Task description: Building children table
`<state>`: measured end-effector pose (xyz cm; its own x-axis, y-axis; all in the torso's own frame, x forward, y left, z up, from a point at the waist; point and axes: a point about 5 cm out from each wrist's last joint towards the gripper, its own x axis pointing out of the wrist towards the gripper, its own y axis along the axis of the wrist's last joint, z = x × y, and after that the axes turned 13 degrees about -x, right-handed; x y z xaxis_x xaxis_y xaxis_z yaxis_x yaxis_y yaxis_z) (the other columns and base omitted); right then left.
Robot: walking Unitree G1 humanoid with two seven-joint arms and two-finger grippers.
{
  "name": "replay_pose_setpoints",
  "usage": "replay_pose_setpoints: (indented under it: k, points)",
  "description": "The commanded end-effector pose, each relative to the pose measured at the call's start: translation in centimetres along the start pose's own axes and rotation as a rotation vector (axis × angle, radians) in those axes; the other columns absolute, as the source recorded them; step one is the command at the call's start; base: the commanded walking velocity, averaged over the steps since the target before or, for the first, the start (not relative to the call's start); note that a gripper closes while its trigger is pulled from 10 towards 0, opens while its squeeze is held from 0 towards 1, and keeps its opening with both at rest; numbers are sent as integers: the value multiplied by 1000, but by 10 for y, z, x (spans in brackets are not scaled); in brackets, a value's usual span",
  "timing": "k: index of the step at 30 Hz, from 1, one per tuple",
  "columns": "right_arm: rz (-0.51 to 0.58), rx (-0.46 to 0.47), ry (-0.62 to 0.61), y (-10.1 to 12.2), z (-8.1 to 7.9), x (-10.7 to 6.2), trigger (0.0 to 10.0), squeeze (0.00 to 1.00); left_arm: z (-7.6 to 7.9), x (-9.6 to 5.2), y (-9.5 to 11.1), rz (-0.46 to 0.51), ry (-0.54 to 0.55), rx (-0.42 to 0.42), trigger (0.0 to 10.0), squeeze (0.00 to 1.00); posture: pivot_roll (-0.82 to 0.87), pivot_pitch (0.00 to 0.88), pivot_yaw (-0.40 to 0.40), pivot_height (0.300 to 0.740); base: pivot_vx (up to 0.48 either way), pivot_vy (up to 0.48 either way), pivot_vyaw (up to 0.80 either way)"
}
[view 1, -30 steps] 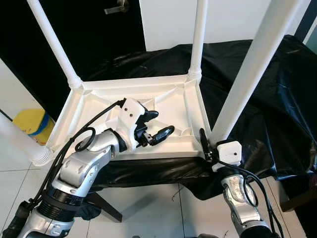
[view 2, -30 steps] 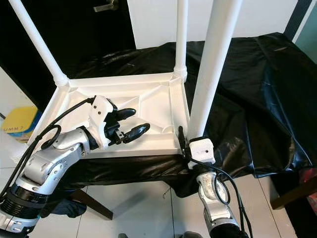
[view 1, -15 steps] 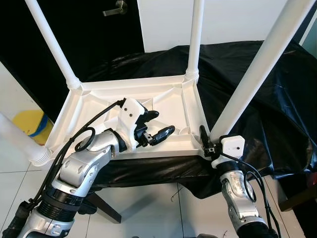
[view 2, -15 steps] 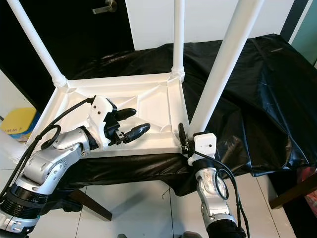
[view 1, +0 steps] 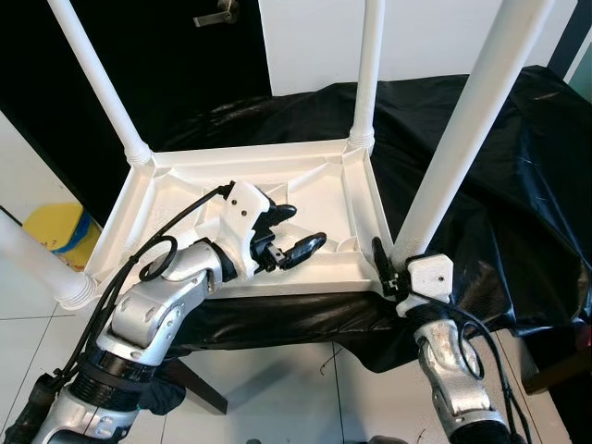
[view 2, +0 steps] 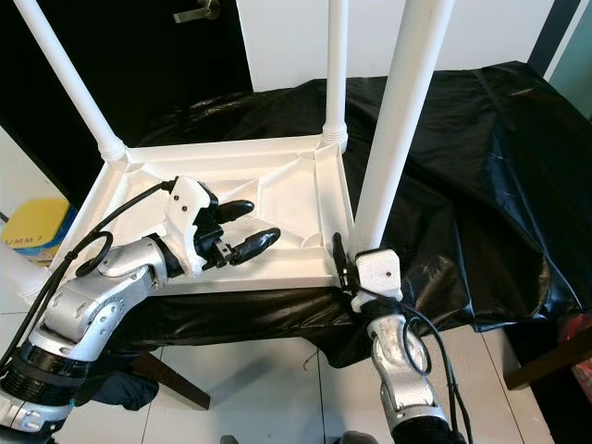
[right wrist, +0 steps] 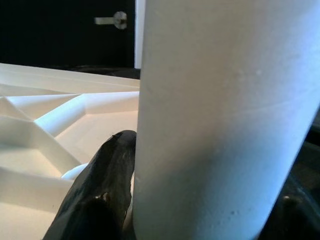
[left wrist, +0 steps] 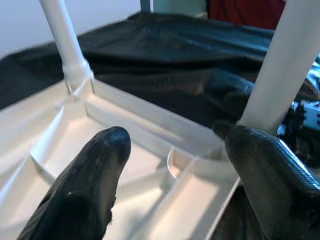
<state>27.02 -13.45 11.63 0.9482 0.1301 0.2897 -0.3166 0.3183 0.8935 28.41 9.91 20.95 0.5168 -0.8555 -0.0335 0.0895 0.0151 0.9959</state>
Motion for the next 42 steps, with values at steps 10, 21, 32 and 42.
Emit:
replay_pose_setpoints:
  k: [10, 21, 32, 42]
  points:
    - [37, -54, -73, 22, 1, 8, 10000, 0, 3, -1, -1, -7, -80, -12, 10000, 0, -99, 46, 68, 740, 0, 0, 0]
    - [41, -1, 228, 24, 10, 22, 10000, 0, 16, 3, 17, 61, -232, -104, 10000, 1000, -94, 44, 60, 740, 0, 0, 0]
    - [49, 1, 605, 25, 8, 32, 10000, 0, 48, 31, 36, 114, -441, -43, 10000, 1000, -100, 29, 43, 740, 0, 0, 0]
    - [75, -8, 706, 34, 13, 44, 10000, 0, 47, 44, 40, 111, -449, -6, 10000, 0, -111, 18, 41, 740, 0, 0, 0]
